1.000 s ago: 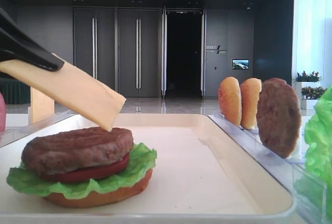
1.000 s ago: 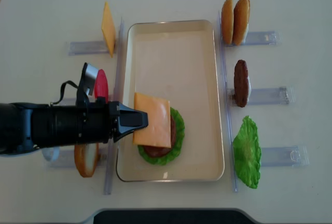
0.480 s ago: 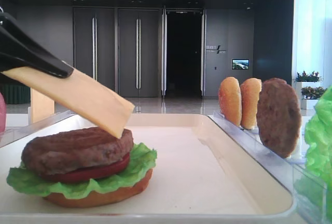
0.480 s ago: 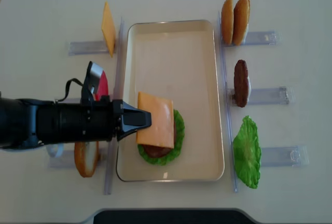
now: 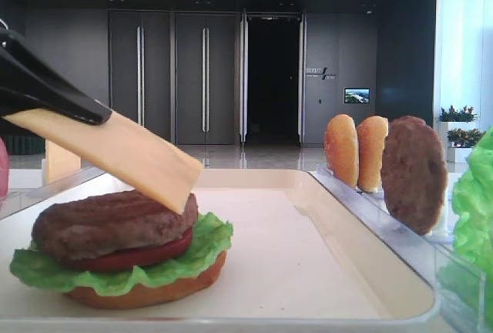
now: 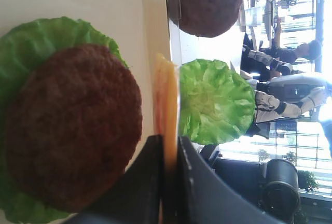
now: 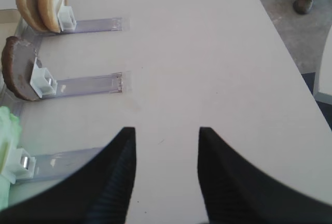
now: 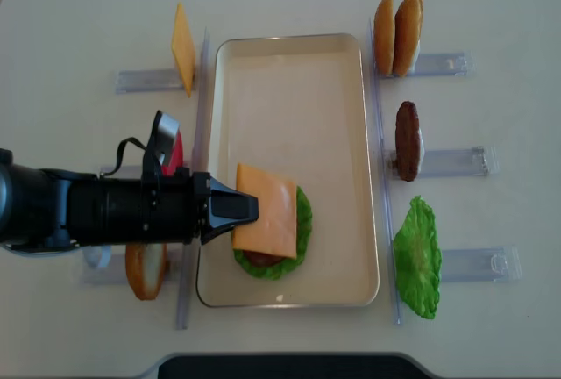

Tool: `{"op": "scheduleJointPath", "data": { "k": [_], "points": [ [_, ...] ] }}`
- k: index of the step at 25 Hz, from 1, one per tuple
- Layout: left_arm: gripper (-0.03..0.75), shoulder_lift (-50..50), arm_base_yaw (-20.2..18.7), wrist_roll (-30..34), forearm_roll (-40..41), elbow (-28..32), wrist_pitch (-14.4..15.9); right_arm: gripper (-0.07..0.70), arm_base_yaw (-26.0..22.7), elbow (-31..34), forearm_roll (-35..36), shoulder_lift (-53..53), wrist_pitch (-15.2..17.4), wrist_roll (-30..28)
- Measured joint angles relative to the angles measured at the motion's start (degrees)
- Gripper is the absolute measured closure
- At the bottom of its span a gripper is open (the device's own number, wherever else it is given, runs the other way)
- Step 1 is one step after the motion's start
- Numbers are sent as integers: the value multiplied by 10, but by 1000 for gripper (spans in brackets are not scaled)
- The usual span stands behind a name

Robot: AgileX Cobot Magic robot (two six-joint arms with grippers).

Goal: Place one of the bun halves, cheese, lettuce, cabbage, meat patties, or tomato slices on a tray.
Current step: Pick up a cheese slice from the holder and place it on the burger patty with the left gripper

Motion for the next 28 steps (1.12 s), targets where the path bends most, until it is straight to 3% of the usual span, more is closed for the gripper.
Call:
{"op": "scheduleJointPath", "data": {
  "k": [15, 22, 28],
  "points": [
    [676, 0, 0, 5, 0, 0, -16, 326, 0, 0, 0, 0, 0, 0],
    [577, 0, 0, 5, 0, 0, -17, 326, 0, 0, 0, 0, 0, 0],
    [557, 0, 0, 5, -1, 0, -17, 326, 0, 0, 0, 0, 0, 0]
  ]
}}
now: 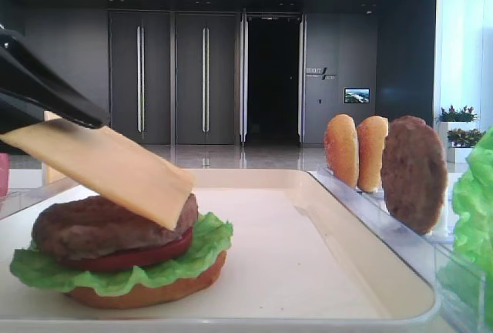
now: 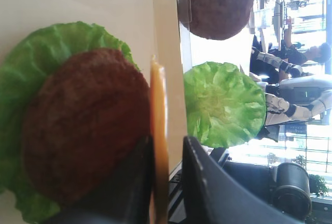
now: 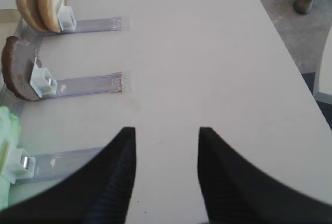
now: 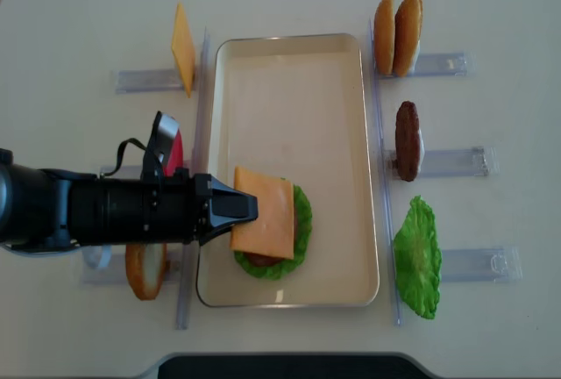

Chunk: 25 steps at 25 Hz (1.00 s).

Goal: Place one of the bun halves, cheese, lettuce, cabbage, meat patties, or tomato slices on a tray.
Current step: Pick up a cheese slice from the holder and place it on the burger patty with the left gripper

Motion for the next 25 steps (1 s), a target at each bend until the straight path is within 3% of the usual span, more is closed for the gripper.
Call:
{"op": "scheduleJointPath", "data": {
  "k": [3, 10, 25],
  "points": [
    [514, 0, 0, 0, 0, 0, 0, 326, 0, 0, 0, 0, 0, 0],
    [291, 0, 0, -11, 0, 0, 0, 326, 0, 0, 0, 0, 0, 0],
    [262, 0, 0, -51, 0, 0, -6, 326, 0, 0, 0, 0, 0, 0]
  ]
}}
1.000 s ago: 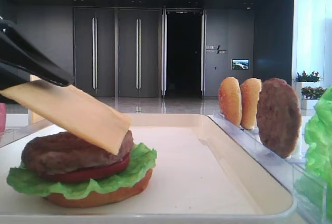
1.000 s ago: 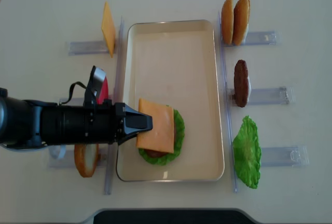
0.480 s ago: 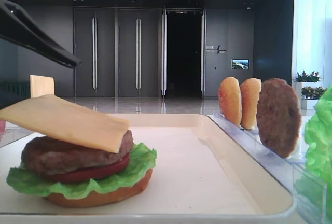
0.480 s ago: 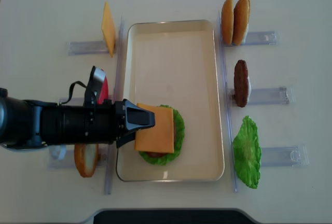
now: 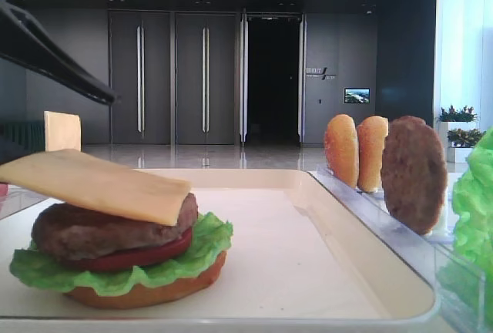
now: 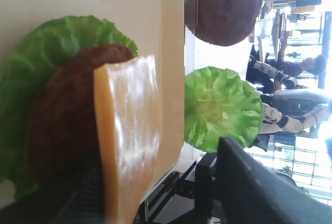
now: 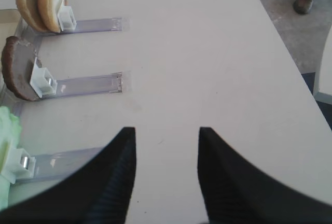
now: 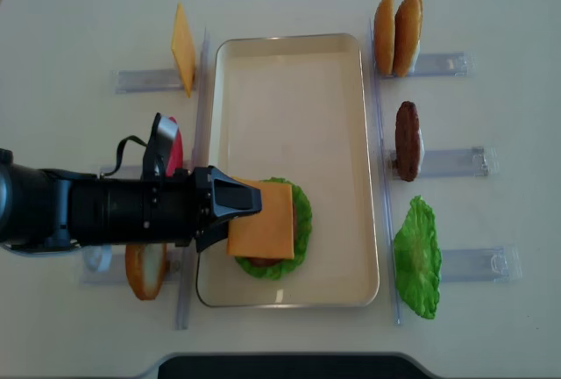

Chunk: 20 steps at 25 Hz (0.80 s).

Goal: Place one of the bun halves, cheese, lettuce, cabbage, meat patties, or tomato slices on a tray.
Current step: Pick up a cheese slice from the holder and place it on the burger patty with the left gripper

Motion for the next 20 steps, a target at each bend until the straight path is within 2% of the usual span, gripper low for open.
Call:
{"op": "scheduleJointPath", "data": {
  "k": [13, 20],
  "points": [
    [262, 0, 0, -14, 0, 0, -22, 326, 0, 0, 0, 0, 0, 0],
    [262, 0, 0, -55, 24, -36, -24, 326, 0, 0, 0, 0, 0, 0]
  ]
}}
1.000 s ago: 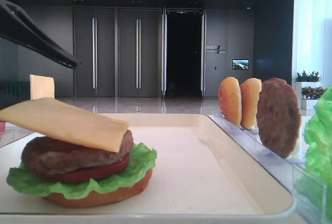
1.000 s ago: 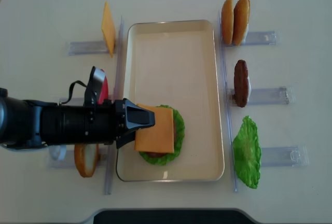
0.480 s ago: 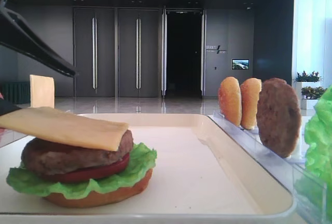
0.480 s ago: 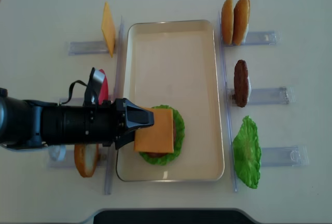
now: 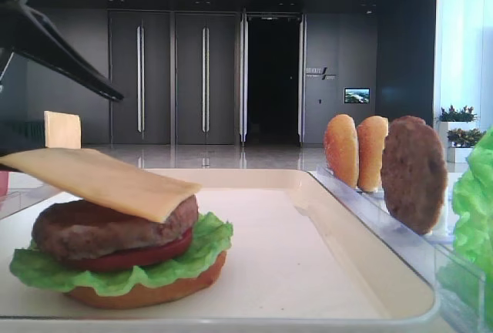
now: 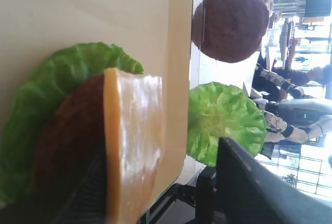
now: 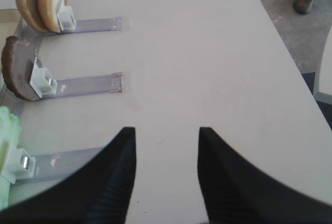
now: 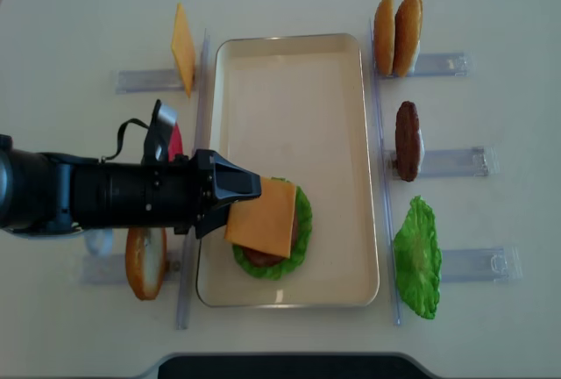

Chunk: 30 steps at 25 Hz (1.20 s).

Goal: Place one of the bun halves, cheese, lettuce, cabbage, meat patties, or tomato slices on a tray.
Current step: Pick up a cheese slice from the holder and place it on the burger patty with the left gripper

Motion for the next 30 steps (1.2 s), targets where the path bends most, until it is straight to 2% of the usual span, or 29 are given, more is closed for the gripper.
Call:
{"op": "scheduleJointPath", "data": {
  "k": [10, 13, 18, 30],
  "points": [
    [262, 0, 0, -48, 46, -10, -14, 326, 0, 0, 0, 0, 0, 0],
    [262, -11, 0, -68, 63, -11, -29, 326, 0, 0, 0, 0, 0, 0],
    [262, -43, 0, -139, 132, -36, -62, 326, 0, 0, 0, 0, 0, 0],
    [312, -66, 0, -253, 248, -82, -74, 326, 0, 0, 0, 0, 0, 0]
  ]
}}
